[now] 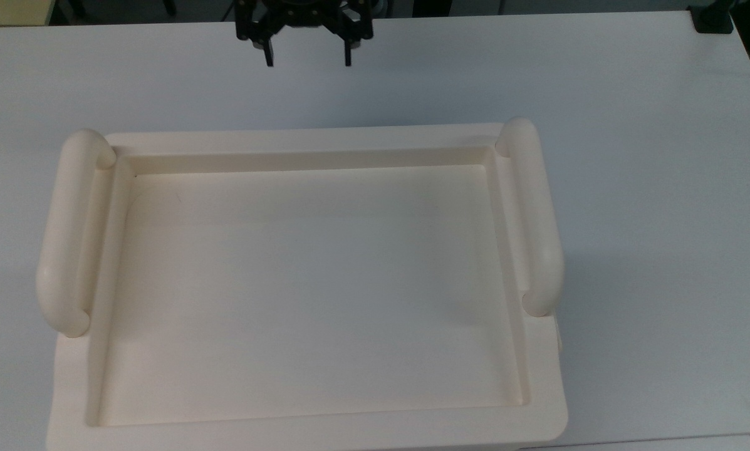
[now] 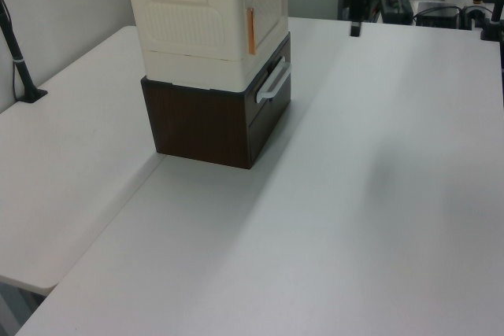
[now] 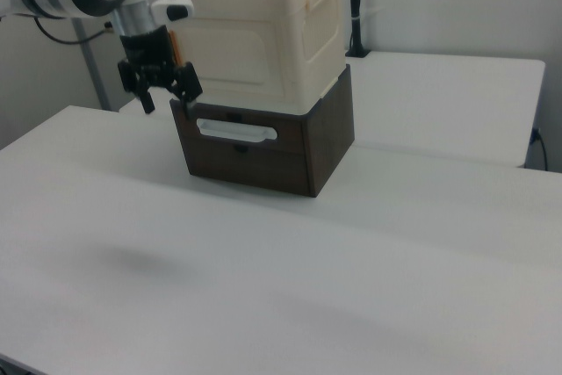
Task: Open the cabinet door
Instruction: 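Move the gripper down toward the cream cabinet door's edge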
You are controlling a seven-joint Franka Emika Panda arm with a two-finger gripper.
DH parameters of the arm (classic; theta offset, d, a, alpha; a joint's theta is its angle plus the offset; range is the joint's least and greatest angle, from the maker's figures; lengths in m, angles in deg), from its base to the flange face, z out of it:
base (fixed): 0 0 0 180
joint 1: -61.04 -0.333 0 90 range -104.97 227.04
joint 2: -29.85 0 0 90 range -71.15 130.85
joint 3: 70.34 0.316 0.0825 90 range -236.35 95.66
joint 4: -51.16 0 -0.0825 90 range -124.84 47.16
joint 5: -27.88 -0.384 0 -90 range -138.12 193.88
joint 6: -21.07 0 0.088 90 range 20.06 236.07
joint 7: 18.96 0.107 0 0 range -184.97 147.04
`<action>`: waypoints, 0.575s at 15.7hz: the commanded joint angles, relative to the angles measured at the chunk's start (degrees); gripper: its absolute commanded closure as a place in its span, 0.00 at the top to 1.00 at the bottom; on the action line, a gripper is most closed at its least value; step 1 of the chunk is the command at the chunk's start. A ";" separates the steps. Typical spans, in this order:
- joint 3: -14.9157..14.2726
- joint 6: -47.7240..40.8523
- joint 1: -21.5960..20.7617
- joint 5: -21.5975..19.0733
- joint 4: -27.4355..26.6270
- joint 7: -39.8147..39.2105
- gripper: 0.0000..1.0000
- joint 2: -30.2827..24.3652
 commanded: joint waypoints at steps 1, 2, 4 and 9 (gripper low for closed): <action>0.18 6.23 -3.16 -1.29 3.97 1.08 1.00 2.66; 0.18 8.95 -3.69 -1.29 4.23 1.17 1.00 3.10; 0.18 14.75 -4.83 -1.11 4.85 2.65 1.00 3.80; 0.09 23.73 -7.39 3.19 8.89 6.53 1.00 8.37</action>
